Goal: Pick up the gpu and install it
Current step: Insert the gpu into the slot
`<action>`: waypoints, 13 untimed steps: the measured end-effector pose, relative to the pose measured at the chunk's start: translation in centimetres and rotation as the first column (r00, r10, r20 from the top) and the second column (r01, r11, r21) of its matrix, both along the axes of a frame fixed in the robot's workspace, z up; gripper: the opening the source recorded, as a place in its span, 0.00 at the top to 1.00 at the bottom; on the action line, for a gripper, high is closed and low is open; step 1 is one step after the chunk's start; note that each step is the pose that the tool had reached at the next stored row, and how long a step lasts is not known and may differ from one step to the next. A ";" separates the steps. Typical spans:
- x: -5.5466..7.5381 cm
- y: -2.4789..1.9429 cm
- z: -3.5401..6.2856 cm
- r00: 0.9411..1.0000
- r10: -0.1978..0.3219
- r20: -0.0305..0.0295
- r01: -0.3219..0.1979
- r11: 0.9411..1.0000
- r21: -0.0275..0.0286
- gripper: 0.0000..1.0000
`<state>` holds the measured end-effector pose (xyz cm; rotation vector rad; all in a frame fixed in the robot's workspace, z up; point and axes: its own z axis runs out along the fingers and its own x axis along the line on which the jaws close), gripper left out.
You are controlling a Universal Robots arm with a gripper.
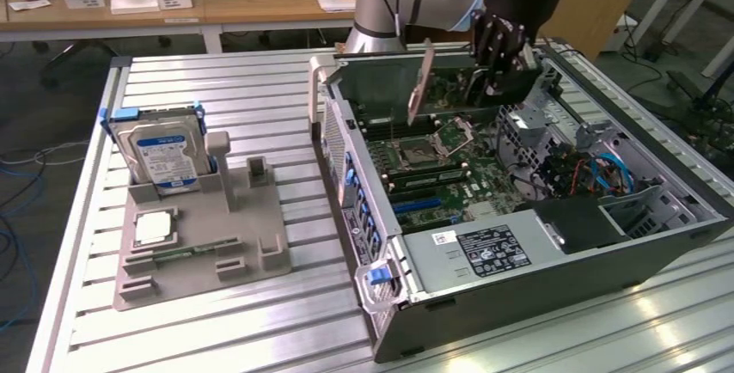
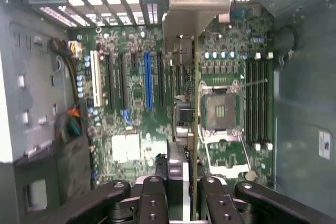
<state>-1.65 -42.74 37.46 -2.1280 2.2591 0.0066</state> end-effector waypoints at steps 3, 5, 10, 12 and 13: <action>-0.5 0.00 -0.56 1.000 0.000 0.000 0.000 1.000 -0.001 0.72; -0.6 0.00 -0.91 1.000 0.000 0.000 0.000 1.000 -0.001 0.72; -0.6 0.00 -1.74 1.000 0.004 0.001 -0.004 1.000 -0.001 0.72; -0.7 0.00 -2.09 1.000 0.026 0.002 -0.026 1.000 -0.001 0.72; -0.7 0.00 -2.27 0.999 0.040 0.001 -0.040 0.999 -0.001 0.72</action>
